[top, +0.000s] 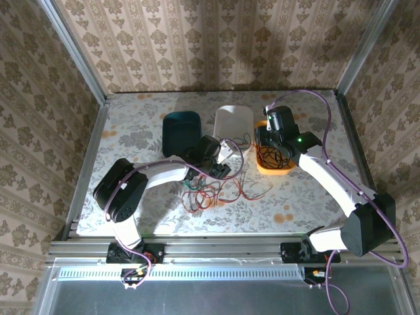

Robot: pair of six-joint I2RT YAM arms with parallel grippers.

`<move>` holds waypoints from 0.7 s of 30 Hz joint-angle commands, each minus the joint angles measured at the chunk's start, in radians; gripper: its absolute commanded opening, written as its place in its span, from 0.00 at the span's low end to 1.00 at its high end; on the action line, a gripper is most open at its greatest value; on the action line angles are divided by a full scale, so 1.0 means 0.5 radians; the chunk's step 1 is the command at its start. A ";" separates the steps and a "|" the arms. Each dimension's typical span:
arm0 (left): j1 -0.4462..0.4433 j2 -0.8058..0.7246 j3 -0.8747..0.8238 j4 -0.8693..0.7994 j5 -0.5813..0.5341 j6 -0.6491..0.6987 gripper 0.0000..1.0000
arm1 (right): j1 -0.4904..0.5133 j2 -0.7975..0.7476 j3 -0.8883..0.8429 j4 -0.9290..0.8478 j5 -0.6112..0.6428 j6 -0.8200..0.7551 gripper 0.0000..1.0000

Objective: Untangle the cables

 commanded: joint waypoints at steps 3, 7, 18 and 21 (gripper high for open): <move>-0.001 0.102 0.080 -0.015 -0.227 -0.032 0.62 | -0.010 -0.022 -0.010 -0.039 0.010 -0.016 0.47; -0.001 0.174 0.101 -0.059 -0.290 -0.034 0.61 | -0.011 -0.019 -0.006 -0.045 0.011 -0.033 0.47; -0.041 0.065 0.092 0.057 -0.154 0.008 0.00 | -0.050 -0.047 0.009 -0.042 0.056 -0.048 0.47; -0.067 -0.082 0.066 0.149 -0.092 0.004 0.00 | -0.071 -0.083 -0.013 -0.023 0.108 -0.026 0.47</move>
